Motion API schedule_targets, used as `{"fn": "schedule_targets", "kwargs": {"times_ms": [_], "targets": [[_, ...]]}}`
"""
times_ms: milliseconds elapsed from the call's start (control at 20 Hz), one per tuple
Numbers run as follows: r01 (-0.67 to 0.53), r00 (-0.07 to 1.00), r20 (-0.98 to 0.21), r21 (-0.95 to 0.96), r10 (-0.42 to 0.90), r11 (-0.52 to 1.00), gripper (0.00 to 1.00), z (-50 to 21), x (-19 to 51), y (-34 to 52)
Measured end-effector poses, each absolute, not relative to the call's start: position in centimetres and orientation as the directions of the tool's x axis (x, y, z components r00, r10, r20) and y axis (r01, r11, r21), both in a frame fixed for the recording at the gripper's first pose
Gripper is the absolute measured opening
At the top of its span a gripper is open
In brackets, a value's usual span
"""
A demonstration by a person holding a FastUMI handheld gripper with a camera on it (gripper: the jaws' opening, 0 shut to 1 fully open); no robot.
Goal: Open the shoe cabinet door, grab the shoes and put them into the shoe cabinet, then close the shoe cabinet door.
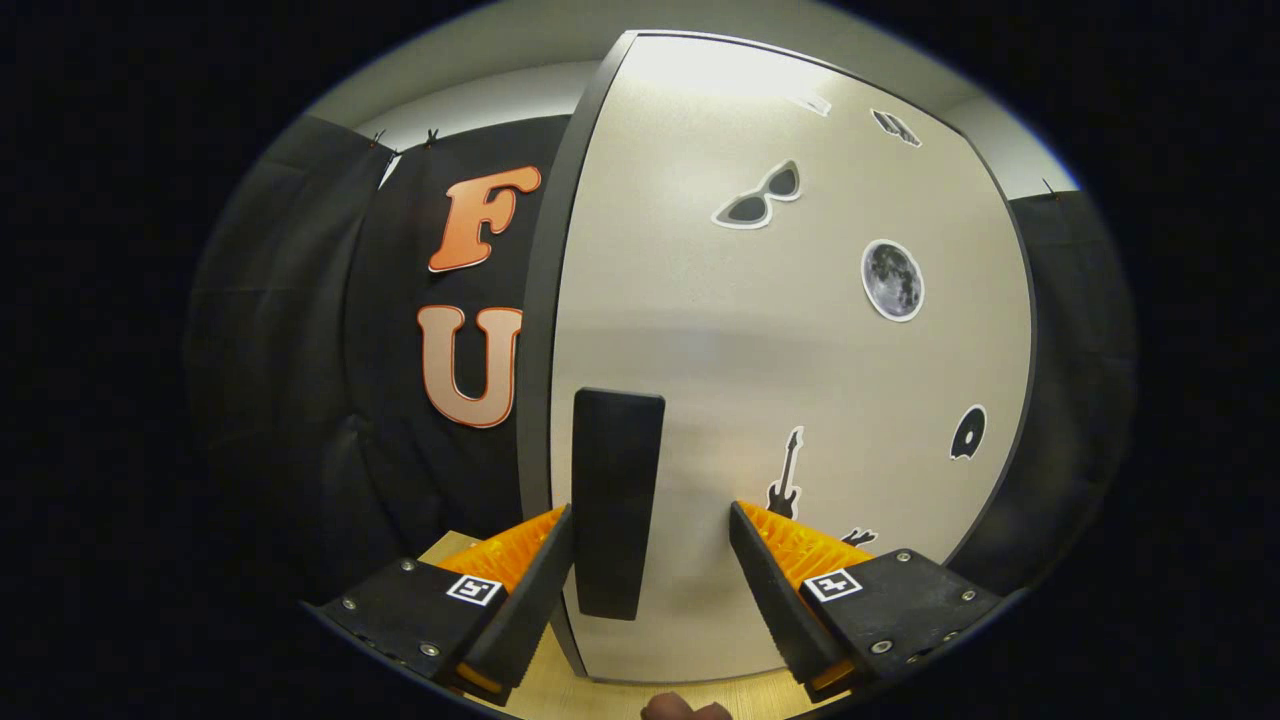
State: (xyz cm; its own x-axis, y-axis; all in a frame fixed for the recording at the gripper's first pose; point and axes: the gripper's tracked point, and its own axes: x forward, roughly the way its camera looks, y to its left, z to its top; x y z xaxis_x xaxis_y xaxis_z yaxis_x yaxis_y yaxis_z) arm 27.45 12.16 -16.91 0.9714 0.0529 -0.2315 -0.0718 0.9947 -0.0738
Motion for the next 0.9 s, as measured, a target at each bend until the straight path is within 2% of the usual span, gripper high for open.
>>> {"fn": "schedule_targets", "kwargs": {"times_ms": [200, 400, 600, 900], "targets": [[-0.082, 0.977, -0.2, -0.044, 0.071, 0.996, 0.94, -14.6, 25.0, 12.1], [-0.077, 0.971, -0.23, -0.075, 0.057, 0.994, 0.94, -14.0, 19.6, 10.0], [-0.05, 0.968, -0.248, -0.059, 0.034, 0.997, 0.95, -12.0, 13.6, 6.1], [0.004, 0.982, -0.189, -0.017, -0.007, 1.0, 0.95, -8.1, 4.8, -1.4]]}}
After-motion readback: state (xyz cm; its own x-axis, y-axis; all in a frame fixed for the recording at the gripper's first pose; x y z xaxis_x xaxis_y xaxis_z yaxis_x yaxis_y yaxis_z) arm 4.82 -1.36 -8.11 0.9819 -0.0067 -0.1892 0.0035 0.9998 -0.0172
